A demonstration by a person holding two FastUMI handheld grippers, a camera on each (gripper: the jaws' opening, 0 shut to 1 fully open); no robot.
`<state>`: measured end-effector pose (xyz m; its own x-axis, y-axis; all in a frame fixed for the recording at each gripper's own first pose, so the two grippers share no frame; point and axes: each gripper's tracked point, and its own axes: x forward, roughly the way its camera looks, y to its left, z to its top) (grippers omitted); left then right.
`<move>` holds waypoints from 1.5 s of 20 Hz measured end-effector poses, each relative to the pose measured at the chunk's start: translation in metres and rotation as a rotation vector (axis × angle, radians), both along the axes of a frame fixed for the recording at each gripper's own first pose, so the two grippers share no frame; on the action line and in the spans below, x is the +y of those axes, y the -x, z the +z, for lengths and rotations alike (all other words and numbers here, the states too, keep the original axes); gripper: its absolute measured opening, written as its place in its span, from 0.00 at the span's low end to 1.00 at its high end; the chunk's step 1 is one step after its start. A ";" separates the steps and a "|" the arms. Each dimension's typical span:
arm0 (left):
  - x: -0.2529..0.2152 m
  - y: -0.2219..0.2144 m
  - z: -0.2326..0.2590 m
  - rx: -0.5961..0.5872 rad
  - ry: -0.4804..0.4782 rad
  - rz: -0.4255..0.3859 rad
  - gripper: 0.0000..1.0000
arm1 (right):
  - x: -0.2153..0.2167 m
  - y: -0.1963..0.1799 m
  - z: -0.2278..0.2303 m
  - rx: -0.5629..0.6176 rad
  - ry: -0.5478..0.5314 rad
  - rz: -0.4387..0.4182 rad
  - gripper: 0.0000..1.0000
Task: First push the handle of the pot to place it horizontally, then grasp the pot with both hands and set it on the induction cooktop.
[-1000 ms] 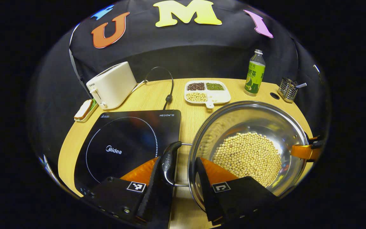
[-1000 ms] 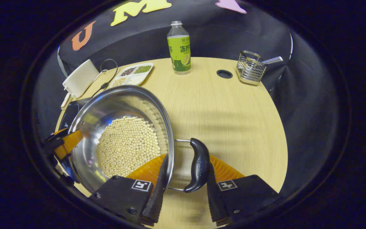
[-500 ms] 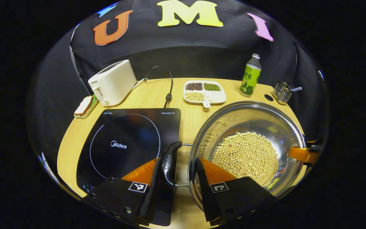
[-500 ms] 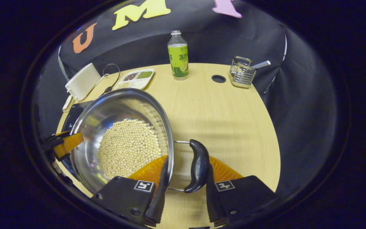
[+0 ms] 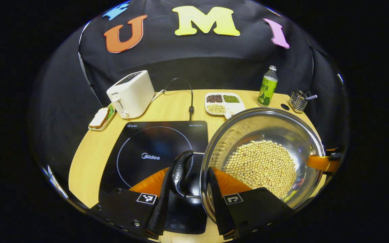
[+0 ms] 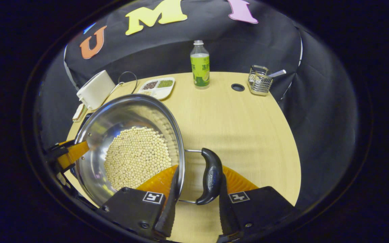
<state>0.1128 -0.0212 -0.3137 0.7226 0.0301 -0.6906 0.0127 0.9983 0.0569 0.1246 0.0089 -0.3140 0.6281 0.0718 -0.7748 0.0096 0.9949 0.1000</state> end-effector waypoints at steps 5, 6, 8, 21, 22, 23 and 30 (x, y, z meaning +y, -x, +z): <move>0.041 0.010 0.012 -0.020 -0.022 0.004 0.57 | 0.042 0.010 0.006 -0.007 -0.023 0.004 0.54; 0.050 0.012 0.014 -0.020 -0.024 0.009 0.57 | 0.051 0.012 0.008 -0.008 -0.024 0.005 0.54; 0.069 0.015 0.016 -0.027 -0.023 0.020 0.57 | 0.070 0.015 0.009 -0.007 -0.031 0.006 0.54; 0.182 0.005 0.016 -0.023 -0.075 0.037 0.57 | 0.186 0.004 0.006 0.042 -0.068 0.026 0.54; 0.188 0.002 0.015 -0.020 -0.077 0.040 0.57 | 0.192 0.000 0.006 0.044 -0.070 0.024 0.54; 0.194 -0.002 0.015 -0.020 -0.078 0.042 0.57 | 0.199 -0.004 0.006 0.046 -0.068 0.026 0.54; 0.226 -0.023 0.004 0.001 -0.073 0.060 0.57 | 0.232 -0.028 0.003 0.057 -0.051 0.034 0.53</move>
